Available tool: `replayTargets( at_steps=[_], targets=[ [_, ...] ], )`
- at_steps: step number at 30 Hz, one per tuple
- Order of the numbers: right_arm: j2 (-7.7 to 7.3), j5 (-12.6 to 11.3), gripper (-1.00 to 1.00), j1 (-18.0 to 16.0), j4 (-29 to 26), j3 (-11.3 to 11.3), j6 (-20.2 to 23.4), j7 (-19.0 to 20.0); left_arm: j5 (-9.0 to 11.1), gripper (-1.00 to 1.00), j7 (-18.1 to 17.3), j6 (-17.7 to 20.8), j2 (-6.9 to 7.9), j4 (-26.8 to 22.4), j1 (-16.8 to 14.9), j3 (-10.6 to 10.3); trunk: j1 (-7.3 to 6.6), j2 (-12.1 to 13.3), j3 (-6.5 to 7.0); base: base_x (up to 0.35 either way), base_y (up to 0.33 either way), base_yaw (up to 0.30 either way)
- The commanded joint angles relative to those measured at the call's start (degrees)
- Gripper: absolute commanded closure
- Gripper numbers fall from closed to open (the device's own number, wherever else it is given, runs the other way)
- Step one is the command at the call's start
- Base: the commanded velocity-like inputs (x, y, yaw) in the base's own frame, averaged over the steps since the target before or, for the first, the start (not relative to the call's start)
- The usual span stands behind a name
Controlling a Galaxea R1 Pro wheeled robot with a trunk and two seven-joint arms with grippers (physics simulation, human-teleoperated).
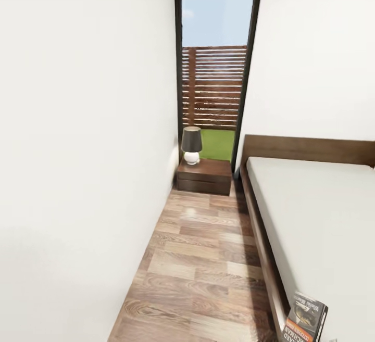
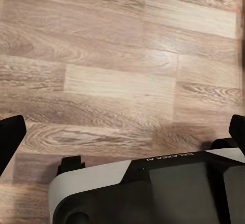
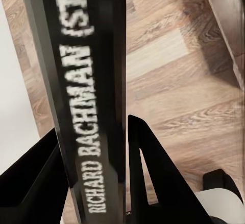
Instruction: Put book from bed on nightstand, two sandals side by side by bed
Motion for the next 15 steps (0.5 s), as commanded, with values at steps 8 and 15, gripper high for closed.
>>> replayTargets(
  at_steps=[8, 15],
  targets=[
    [0.01, -0.64, 1.00, -0.12, 0.16, 0.31, 0.31, 0.29, 0.60, -1.00, -0.22, -0.18, 0.02, 0.05, -0.03, -0.48, 0.02, -0.09, -0.09, 0.016, 0.001, -0.231],
    [0.02, -0.64, 1.00, -0.12, 0.14, 0.31, 0.31, 0.30, 0.60, -1.00, -0.22, -0.18, 0.02, 0.05, -0.03, -0.48, 0.02, -0.09, -0.09, 0.250, 0.060, -0.033]
  ],
)
